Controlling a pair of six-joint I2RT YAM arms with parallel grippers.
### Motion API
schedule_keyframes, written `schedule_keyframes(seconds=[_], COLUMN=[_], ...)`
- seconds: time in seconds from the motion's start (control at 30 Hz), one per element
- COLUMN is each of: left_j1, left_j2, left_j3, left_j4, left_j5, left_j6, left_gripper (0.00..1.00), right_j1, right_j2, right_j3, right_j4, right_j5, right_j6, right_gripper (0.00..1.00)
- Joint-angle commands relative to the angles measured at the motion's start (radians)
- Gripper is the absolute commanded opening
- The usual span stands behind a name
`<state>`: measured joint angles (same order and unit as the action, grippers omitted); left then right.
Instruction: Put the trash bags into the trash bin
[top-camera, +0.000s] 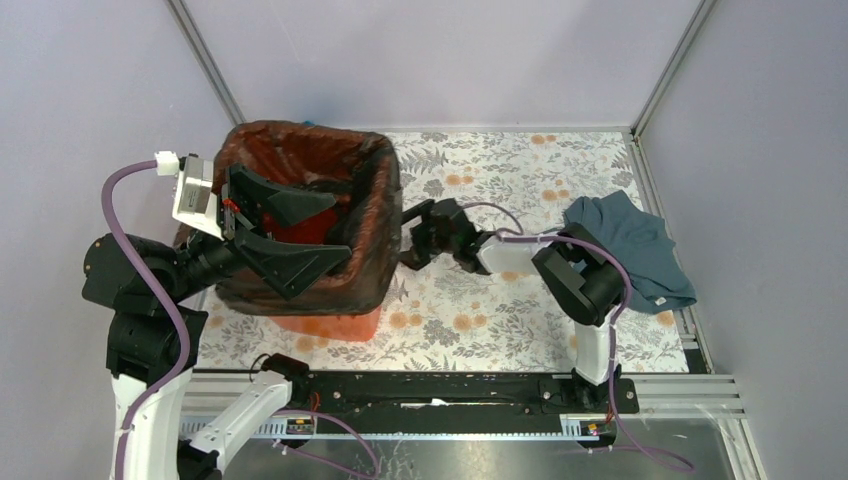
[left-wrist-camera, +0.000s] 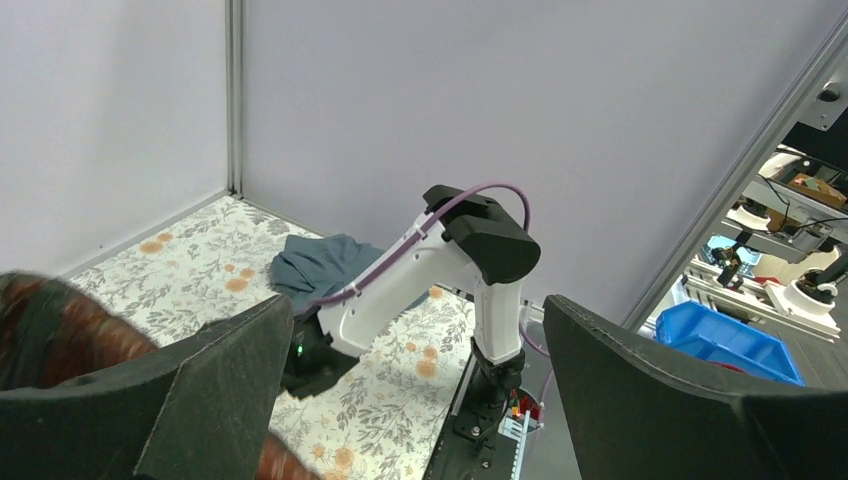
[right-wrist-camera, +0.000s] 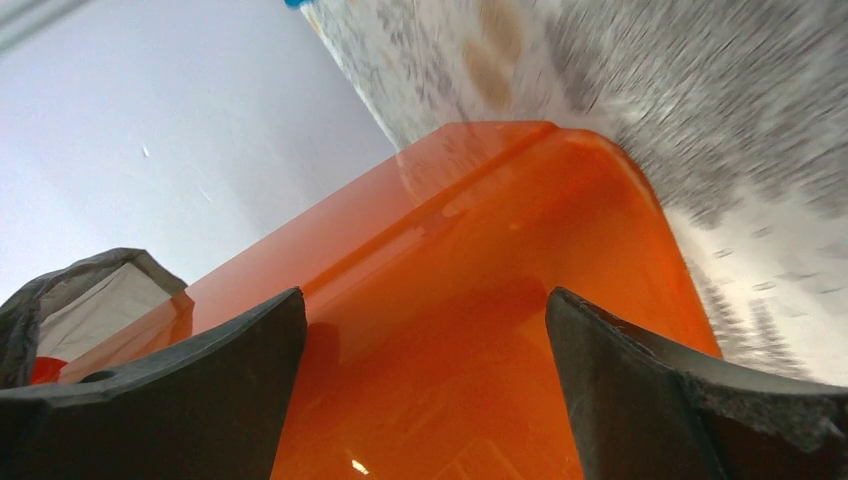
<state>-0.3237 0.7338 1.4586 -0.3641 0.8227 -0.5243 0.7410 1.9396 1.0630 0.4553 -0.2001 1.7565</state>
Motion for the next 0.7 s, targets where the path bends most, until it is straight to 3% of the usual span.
schedule_keyframes(seconds=[0.0,0.23,0.4,0.53,0.67], left_j1=[-0.003,-0.003,-0.003,-0.003,-0.003], left_j2=[-0.001,0.004,0.006,0.004,0.001], left_j3=[0.038,0.031,0.030,0.029,0.031], left_j4=[0.024,0.029,0.030,0.029,0.020], left_j5=[-0.015,-0.023,-0.028,-0.040,-0.072], left_j6=[-0.018,-0.033,-0.037,-0.036,-0.021], left_gripper=[0.99,0.99,0.99,0.99,0.99], right_j1=[0.136,0.239,0.248,0.223,0.149], right_j2=[0.055,0.203,0.289,0.217,0.018], right_j3=[0.111,0.332,0.483,0.383,0.185], right_j4=[0.069,0.035,-0.015,0.022,-0.032], right_j5=[0.119,0.243,0.209,0.217,0.267], right_j6=[0.134,0.178,0.129,0.048,-0.181], right_gripper=[0.96,0.96,0.96,0.97,1.00])
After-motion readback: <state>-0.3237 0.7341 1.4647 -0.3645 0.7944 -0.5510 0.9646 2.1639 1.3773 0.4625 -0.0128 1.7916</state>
